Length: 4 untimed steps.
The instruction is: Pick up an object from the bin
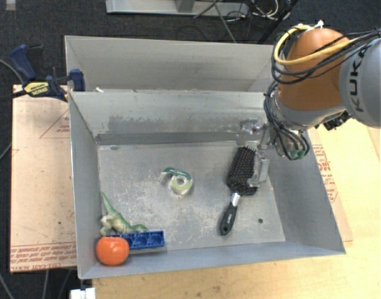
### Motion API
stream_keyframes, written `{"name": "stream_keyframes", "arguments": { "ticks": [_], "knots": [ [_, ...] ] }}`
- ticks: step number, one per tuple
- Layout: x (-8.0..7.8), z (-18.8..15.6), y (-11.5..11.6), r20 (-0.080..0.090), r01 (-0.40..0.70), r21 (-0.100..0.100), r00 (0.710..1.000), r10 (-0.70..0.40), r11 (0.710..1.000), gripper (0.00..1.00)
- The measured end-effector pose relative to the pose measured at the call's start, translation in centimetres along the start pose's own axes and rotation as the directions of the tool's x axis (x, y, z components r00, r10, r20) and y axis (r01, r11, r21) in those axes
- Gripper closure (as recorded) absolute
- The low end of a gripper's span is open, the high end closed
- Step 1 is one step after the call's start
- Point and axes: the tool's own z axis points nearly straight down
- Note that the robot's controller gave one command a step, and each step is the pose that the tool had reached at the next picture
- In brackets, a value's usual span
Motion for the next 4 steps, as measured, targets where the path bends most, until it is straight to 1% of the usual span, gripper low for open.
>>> {"name": "stream_keyframes", "arguments": {
  "ticks": [1, 2, 3, 4],
  "knots": [
    [-0.2, -0.5, 0.0, 0.008, 0.001, 0.001, 1.000, -0.001, 1.000, 0.00],
    [-0.4, 3.6, -1.9, 0.011, 0.124, 0.002, 0.992, -0.124, 0.992, 0.00],
    [-0.9, 4.7, -4.2, 0.008, 0.415, 0.003, 0.910, -0.415, 0.910, 0.00],
    [-1.8, 6.2, -4.4, 0.008, 0.520, 0.006, 0.854, -0.520, 0.854, 0.00]
  ]
}}
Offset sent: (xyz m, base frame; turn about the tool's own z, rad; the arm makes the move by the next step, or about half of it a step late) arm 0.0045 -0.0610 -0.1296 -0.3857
